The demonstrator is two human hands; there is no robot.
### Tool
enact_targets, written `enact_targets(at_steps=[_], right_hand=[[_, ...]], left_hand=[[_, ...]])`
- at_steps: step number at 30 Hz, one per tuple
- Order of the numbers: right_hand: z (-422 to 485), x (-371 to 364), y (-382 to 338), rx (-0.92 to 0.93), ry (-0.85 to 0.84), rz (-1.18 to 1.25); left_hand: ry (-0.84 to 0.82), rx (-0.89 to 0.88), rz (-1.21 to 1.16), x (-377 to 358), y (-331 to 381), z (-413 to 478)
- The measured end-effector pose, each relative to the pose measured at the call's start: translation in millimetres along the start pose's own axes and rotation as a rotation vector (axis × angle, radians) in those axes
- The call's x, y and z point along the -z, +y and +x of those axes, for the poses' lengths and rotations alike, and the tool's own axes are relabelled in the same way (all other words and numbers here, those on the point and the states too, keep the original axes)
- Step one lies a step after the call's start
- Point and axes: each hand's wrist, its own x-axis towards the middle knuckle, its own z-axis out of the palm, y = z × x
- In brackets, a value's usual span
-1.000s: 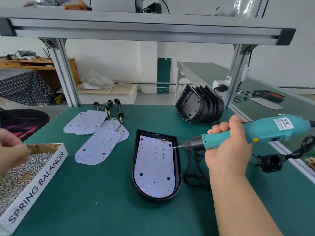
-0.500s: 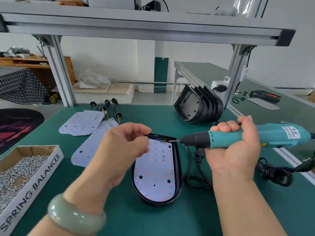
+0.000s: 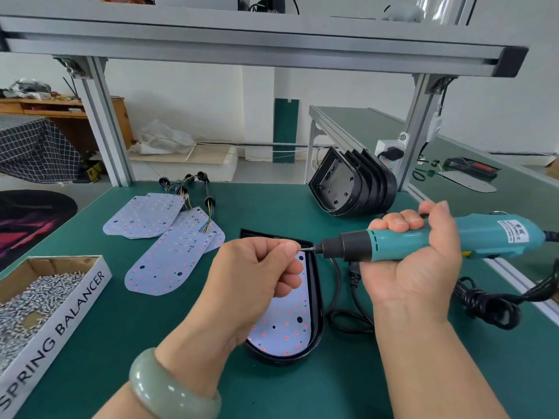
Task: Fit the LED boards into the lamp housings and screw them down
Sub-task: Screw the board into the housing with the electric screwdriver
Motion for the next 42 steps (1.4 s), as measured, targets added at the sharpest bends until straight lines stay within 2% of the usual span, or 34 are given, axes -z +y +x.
enact_targets(at_steps=[7,16,22,29,34,36,38,39,40,42], right_hand=[[-0.6,-0.9,0.7,-0.009,-0.008,0.028],[-3.0,-1.9,3.9,-0.005,-0.024,0.036],[-2.9,-1.5,2.7,0.001,-0.013,0.023],[-3.1,-2.2,4.0,0.019,-0.03,0.009],[-1.8,0.0,3.3,0.026,-0.03,-0.003],[-0.2,1.0,2.2,0.035,-0.025,-0.009],[2.0,2.0,0.6,0.046,-0.013,-0.01],[2.8,2.5,-0.1,0.051,-0.008,-0.01],[3.6,2.9,0.0,0.055,-0.003,-0.014],[5.0,2.9,2.9,0.055,0.005,-0.043]], left_hand=[[-0.033,0.025,-0.062,-0.8,2.0,-2.4],[-0.081,-0.071,0.029,6.5,3.4,-0.4],[-0.097,-0.065,-0.017,8.0,2.1,1.8],[-0.065,-0.107,0.05,7.4,-0.7,4.7],[-0.125,-0.054,-0.053,9.3,3.1,2.2],[-0.001,-0.097,-0.001,17.9,2.5,5.6],[0.275,-0.151,0.18,31.8,-0.6,15.1],[0.367,-0.112,0.284,38.5,-4.2,19.5],[0.37,-0.022,0.369,41.9,-6.7,21.5],[0.162,0.186,0.429,41.0,-15.2,25.6]])
